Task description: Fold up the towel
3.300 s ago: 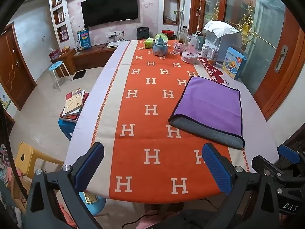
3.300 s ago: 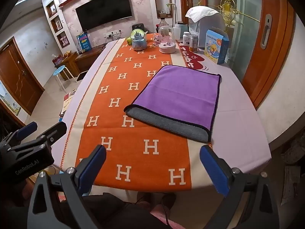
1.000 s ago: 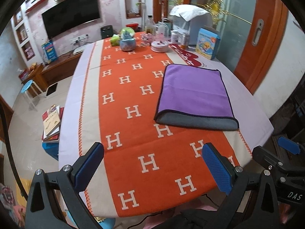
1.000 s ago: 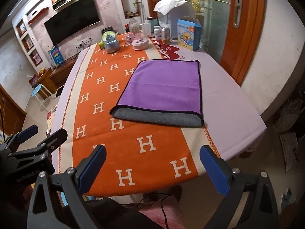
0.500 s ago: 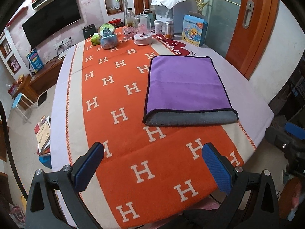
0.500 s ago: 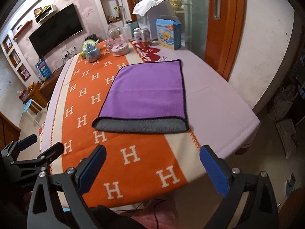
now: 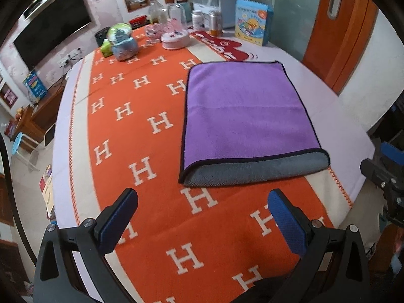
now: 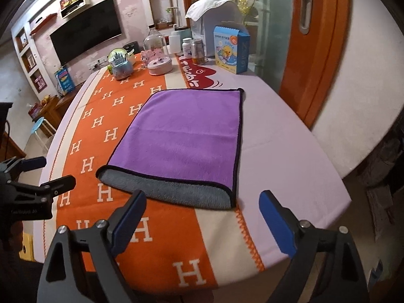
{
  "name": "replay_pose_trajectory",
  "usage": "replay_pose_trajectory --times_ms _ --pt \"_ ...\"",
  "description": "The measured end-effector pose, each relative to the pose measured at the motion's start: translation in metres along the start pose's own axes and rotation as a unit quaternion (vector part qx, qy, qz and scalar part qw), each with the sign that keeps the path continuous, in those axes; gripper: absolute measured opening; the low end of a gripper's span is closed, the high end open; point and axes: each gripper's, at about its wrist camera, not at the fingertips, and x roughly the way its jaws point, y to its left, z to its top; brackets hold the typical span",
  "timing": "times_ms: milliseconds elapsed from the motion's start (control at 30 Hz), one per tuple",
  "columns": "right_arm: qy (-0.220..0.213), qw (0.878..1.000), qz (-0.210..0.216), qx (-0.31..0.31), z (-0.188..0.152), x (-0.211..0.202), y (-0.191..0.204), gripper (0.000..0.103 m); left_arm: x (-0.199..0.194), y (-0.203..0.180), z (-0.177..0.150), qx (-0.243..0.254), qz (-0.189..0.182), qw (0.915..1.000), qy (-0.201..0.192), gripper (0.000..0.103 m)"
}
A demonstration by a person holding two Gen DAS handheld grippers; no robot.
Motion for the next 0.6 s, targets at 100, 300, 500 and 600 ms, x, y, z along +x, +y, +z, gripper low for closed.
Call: replay_pose_trajectory --times_ms 100,300,500,600 --pt "0.004 1.000 0.011 -0.013 0.000 0.017 -0.007 0.088 0.019 -0.003 0.006 0.009 -0.007 0.9999 0.011 0.102" --pt "0.026 0.999 0.032 -0.026 -0.003 0.048 -0.019 0.080 0.055 -0.005 0.016 0.016 -0.004 0.9995 0.028 0.102" --pt "0.059 0.997 0.041 -0.026 -0.008 0.081 -0.026 0.069 0.090 -0.001 0.027 0.011 -0.005 0.9982 0.059 0.102" --pt "0.073 0.996 0.041 -0.027 -0.011 0.094 -0.029 0.065 0.106 0.001 0.030 0.006 -0.008 0.9972 0.074 0.102"
